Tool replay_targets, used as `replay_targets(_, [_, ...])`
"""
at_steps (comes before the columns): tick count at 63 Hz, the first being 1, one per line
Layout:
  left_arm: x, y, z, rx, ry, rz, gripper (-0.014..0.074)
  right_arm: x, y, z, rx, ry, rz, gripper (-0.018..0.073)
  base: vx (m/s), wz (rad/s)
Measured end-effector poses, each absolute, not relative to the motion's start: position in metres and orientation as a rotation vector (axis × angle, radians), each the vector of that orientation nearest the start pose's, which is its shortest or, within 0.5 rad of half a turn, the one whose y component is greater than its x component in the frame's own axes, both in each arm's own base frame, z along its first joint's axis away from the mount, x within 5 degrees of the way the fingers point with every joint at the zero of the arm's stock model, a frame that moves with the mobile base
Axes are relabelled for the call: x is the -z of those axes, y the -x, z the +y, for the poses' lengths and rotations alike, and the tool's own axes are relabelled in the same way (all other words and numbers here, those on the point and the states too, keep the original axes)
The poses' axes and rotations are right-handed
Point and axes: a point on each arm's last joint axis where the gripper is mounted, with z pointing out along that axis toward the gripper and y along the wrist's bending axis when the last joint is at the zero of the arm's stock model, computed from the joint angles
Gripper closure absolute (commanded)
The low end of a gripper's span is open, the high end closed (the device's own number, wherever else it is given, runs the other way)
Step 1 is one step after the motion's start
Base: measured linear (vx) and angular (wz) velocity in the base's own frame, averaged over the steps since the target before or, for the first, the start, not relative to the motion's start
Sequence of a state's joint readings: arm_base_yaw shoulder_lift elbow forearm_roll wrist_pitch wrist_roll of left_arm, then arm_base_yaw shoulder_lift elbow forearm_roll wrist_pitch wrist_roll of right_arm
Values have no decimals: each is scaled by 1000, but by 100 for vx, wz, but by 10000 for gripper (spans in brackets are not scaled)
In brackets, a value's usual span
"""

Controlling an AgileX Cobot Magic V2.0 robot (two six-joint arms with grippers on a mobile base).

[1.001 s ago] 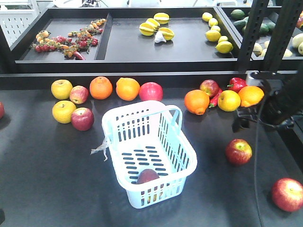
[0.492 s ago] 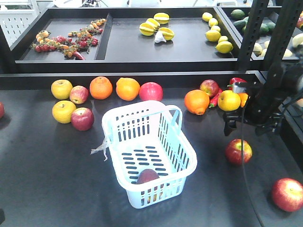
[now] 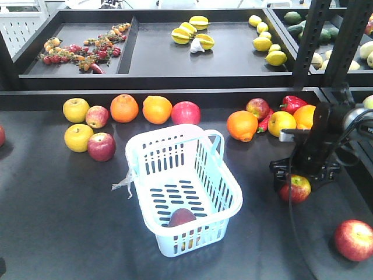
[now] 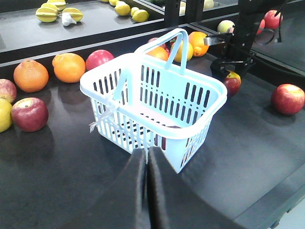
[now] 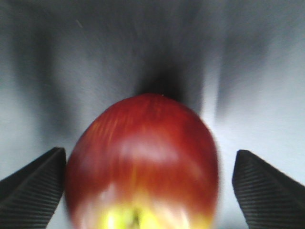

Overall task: Pick three apples into basket with both arms
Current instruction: 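Reach the right gripper to a second red apple and grasp it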

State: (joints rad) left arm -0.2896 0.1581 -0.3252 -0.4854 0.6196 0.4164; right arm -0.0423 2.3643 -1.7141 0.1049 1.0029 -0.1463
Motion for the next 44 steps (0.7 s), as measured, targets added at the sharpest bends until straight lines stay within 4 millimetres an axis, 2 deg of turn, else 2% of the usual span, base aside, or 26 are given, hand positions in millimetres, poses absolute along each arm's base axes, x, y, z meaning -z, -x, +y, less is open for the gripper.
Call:
replay_targets(8, [-263,-39,-37,449,-469,1833,604,-86,-453,-11,-144,46,3127,55,0,0])
replay_targets(21, [-263,-39,-37,449,-469,1833,604,-96,-452,-11,-147,37,3123,337,0,0])
replay_targets(27, [-263,-39,-37,449,-469,1833,604,-115,-450,-10,-159,66,3106,450,0,0])
replay_targets(33, [-263,-39,-37,449,-469,1833,604,-145,-446,-7,-191,106,3073,538,0,0])
replay_targets(37, [-263,-39,-37,449,-469,1833,604,-166,-442,-5,-217,136,3054,573,0,0])
replay_targets(44, [-263,-39,-37,449,-469,1833,604,-208,-429,-2,-258,178,3019,568,0,0])
